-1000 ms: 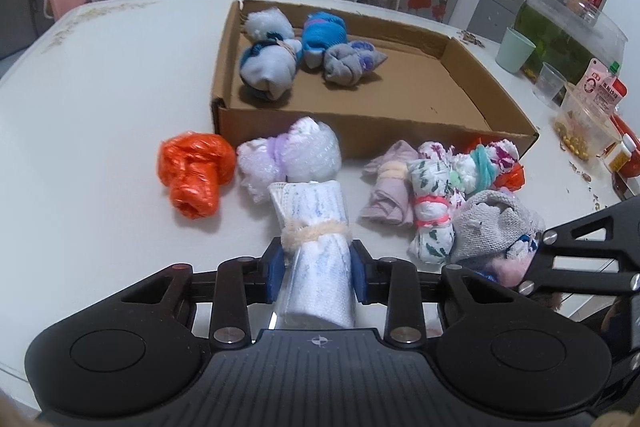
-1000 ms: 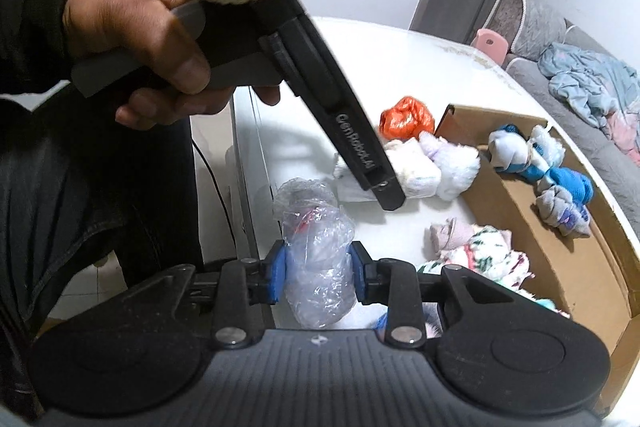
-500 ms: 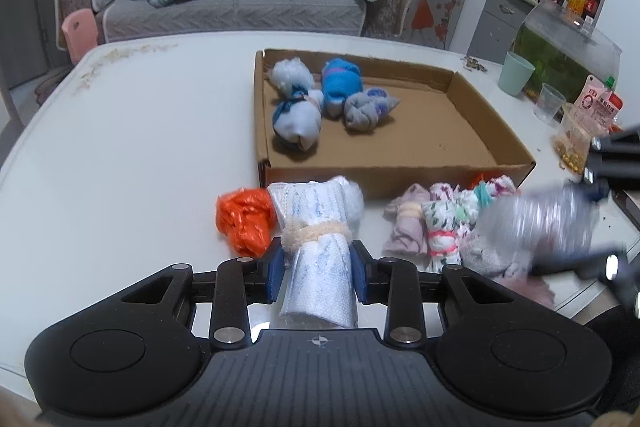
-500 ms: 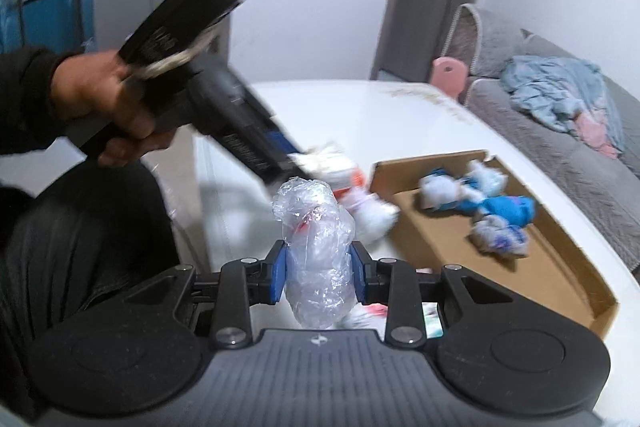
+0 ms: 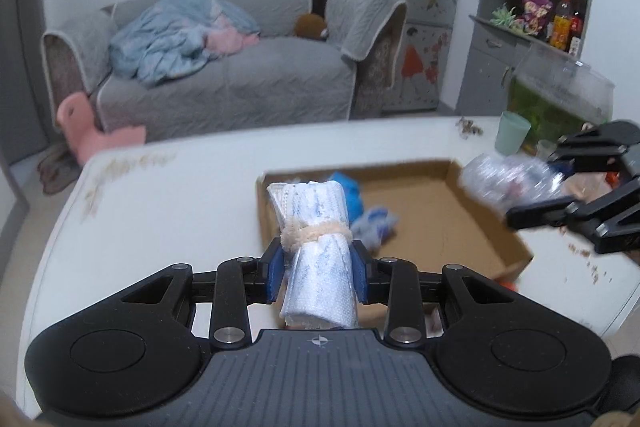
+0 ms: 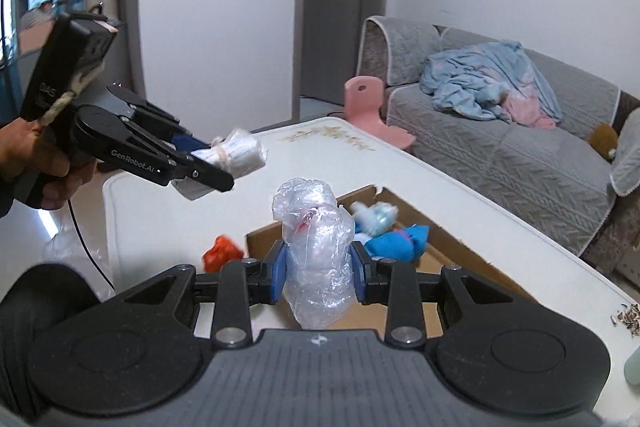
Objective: Organize objects
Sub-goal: 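Carry the towel roll and plastic bundle into the box and lower them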
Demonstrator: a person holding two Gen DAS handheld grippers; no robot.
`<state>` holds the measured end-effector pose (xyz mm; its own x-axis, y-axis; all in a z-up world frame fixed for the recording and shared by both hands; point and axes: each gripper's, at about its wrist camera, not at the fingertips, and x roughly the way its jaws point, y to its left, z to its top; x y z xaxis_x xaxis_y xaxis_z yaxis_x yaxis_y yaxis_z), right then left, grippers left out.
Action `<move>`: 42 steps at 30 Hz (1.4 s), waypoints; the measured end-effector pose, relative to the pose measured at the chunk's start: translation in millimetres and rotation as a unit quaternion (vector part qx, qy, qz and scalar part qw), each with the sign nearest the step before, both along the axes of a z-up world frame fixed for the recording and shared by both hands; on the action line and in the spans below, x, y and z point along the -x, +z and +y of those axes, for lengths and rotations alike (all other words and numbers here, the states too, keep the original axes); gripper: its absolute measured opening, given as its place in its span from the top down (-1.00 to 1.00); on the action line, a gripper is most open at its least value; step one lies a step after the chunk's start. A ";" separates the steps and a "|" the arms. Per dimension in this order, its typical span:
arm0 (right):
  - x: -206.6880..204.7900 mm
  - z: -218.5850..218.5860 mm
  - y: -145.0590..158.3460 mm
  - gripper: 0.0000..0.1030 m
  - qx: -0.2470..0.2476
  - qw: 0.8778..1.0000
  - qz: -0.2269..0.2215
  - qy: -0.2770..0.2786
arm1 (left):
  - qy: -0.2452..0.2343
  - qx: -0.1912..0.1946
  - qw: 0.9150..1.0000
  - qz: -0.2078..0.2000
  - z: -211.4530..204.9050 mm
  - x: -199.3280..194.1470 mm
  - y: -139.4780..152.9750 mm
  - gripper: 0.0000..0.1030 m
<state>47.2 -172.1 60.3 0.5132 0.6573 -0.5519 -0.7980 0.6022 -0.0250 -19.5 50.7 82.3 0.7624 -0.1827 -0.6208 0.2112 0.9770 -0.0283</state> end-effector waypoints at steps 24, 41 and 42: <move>-54.3 9.0 -29.3 0.42 0.007 0.997 0.069 -0.042 | -0.056 -0.017 0.996 0.063 -29.6 -70.0 -56.5 0.21; -62.9 28.3 -77.4 0.42 0.065 0.990 0.120 -0.045 | -0.097 -0.065 0.982 0.149 -36.4 -86.2 -114.3 0.20; -63.4 30.0 -80.3 0.42 0.071 0.989 0.122 -0.048 | -0.094 -0.067 0.981 0.154 -34.3 -87.8 -116.4 0.20</move>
